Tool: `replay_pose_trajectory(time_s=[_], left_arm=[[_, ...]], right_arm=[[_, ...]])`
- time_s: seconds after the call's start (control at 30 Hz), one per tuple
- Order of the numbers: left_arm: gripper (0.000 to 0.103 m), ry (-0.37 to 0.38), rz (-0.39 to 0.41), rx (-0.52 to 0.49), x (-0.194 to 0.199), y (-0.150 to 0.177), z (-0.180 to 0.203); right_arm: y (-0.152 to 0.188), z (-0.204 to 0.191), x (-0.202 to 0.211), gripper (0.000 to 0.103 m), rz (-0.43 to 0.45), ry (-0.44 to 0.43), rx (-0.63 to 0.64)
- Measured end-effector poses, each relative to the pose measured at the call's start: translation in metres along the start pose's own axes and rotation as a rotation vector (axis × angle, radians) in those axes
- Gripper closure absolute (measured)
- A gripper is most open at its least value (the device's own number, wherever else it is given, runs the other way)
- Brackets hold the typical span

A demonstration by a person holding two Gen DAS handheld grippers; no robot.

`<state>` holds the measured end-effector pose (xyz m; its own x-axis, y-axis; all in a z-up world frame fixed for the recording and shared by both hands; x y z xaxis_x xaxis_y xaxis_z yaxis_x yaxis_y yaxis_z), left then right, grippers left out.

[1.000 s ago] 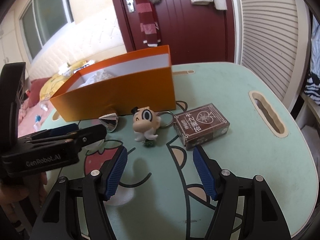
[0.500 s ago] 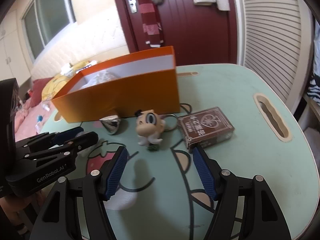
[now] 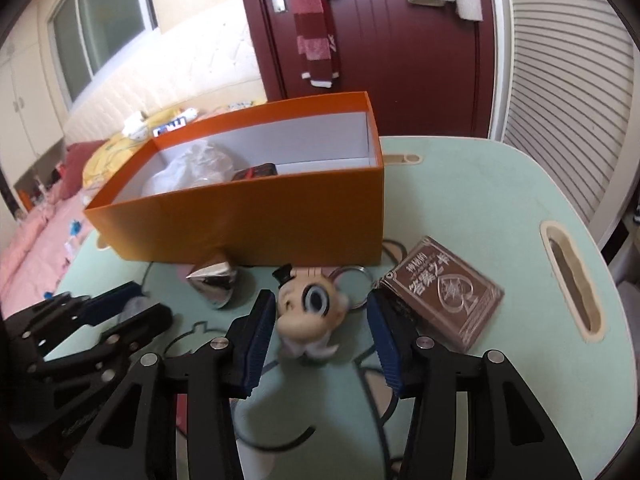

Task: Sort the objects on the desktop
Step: 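Grasp the cartoon figurine keychain with the right tool while the left tool holds the heart, then lower the figurine into the orange box with the right tool while the left tool drops the clear heart in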

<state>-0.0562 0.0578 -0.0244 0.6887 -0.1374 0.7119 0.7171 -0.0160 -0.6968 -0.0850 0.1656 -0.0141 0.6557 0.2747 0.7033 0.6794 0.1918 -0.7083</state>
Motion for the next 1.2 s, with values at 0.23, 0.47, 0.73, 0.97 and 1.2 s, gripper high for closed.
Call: replay_pose_trajectory(time_s=[0.23, 0.47, 0.73, 0.97, 1.2], left_arm=[[0.063, -0.003, 0.001, -0.002, 0.001, 0.001, -0.001], [0.063, 0.0, -0.011, 0.011, 0.003, 0.001, -0.003], [0.063, -0.001, 0.041, 0.028, 0.023, -0.019, -0.01], [0.063, 0.013, 0.132, 0.027, 0.044, -0.06, -0.013], [0.063, -0.006, 0.188, 0.022, 0.036, -0.103, -0.015]], right_arm=[[0.002, -0.01, -0.002, 0.068, 0.011, 0.073, 0.107], [0.005, -0.016, 0.006, 0.068, 0.015, 0.013, 0.087], [-0.017, -0.022, 0.026, 0.068, 0.082, -0.028, 0.081], [-0.05, -0.029, 0.039, 0.068, 0.154, -0.058, 0.065], [-0.083, -0.037, 0.043, 0.068, 0.222, -0.085, 0.055]])
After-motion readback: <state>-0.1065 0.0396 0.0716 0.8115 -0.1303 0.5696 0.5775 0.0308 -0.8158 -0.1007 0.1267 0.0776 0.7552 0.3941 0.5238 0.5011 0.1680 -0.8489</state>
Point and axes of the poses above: each gripper's, at about its wrist camera, not at the fingertips, and x roughly against the way its jaws point, z to its right, y to its underside, the point moved 8 cm from there along -x, roughly the way its jaws point, and after that the axes turned 5 degrees about y, right-handed, at the moved point
